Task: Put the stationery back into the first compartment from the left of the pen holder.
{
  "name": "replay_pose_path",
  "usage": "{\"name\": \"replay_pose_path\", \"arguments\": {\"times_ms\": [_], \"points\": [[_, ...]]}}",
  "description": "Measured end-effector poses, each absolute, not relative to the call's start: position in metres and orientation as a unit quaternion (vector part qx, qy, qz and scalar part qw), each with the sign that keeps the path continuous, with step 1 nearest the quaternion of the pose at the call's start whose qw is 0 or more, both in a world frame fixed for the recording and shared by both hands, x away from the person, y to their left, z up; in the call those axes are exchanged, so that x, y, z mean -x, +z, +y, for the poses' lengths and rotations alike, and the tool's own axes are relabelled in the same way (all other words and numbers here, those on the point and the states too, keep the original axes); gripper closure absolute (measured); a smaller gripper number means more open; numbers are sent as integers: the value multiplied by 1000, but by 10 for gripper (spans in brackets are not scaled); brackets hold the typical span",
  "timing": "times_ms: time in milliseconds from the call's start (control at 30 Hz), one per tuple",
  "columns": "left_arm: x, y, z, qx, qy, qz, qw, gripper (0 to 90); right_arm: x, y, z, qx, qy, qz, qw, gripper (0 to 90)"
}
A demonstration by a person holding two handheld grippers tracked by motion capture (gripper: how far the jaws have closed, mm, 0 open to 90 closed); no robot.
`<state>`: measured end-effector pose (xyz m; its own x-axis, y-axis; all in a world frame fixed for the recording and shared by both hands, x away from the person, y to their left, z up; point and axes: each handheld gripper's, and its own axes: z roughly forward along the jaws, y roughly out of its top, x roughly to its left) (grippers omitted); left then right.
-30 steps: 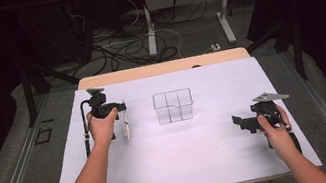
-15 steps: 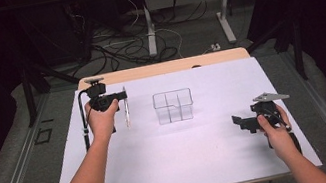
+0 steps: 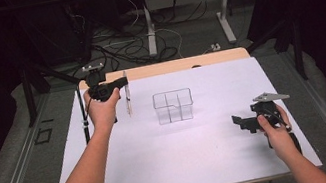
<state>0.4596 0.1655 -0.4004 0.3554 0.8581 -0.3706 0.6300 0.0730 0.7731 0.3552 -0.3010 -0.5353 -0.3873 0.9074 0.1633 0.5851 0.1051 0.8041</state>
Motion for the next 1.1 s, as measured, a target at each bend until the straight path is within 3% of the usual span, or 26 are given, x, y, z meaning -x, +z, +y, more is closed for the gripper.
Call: {"name": "replay_pose_path", "arguments": {"times_ms": [367, 1100], "points": [[-455, -386, 152, -661, 150, 533, 506, 802, -355, -535, -301, -521, 423, 716, 191, 79], [-455, -378, 115, -667, 147, 502, 531, 802, -355, -534, -302, -523, 425, 714, 189, 79]]}}
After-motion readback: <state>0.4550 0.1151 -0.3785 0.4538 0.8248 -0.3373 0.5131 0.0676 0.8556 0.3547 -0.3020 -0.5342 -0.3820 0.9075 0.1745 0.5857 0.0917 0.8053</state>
